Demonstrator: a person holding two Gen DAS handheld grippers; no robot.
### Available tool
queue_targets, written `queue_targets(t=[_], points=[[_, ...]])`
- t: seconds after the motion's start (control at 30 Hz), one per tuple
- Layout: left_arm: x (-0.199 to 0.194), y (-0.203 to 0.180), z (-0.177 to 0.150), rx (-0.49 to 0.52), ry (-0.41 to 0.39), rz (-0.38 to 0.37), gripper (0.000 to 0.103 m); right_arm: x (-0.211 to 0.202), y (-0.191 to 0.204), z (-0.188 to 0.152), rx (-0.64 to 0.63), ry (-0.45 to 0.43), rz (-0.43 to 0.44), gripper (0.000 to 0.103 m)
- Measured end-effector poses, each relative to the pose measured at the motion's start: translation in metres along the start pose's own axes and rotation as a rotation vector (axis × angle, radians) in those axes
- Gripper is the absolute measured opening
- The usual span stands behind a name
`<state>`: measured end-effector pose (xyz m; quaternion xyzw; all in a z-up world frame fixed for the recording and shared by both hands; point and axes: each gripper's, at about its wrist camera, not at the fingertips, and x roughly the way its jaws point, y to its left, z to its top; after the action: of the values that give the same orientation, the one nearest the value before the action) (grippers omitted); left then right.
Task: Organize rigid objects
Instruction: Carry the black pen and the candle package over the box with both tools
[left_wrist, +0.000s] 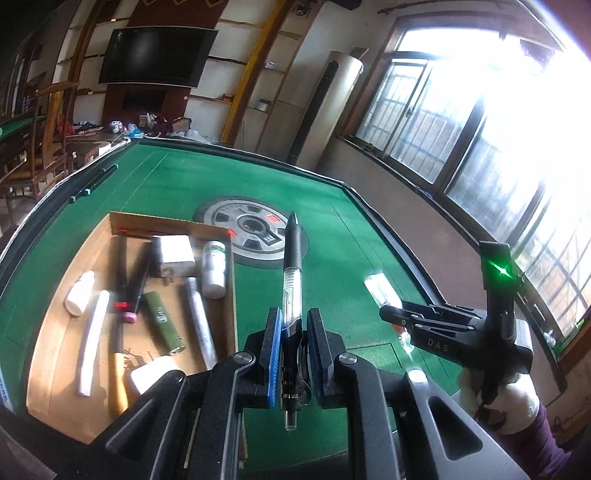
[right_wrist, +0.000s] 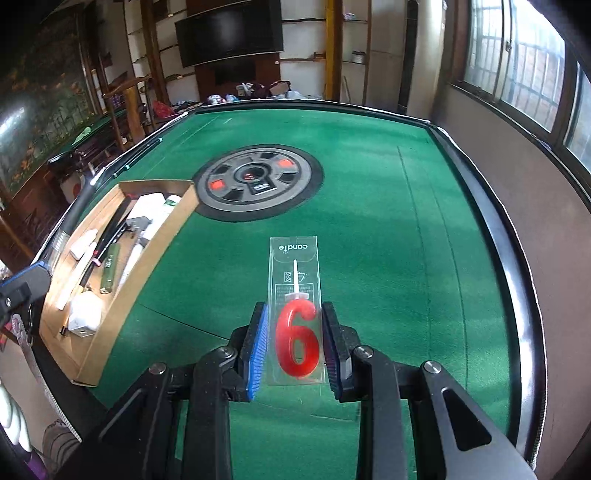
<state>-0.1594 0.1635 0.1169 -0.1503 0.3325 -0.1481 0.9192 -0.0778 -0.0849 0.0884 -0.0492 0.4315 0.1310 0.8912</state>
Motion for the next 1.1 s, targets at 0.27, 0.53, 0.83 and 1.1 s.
queue_targets(t=[0.27,0.53,0.83,1.1], points=[[-0.029,0.075,-0.006,-0.144,-0.036,0.117,0.013,0.002,0.054,0.011,-0.091,0.003,0.067,0.027],[-0.034,0.14,-0.024,-0.269,-0.021,0.196,0.013,0.022,0.117,0.021,-0.187,0.055,0.144,0.027],[-0.008,0.173,-0.032,-0.299,0.059,0.223,0.013,0.05,0.182,0.036,-0.26,0.113,0.212,0.027],[0.006,0.181,-0.036,-0.278,0.089,0.266,0.014,0.089,0.234,0.064,-0.232,0.199,0.311,0.027]])
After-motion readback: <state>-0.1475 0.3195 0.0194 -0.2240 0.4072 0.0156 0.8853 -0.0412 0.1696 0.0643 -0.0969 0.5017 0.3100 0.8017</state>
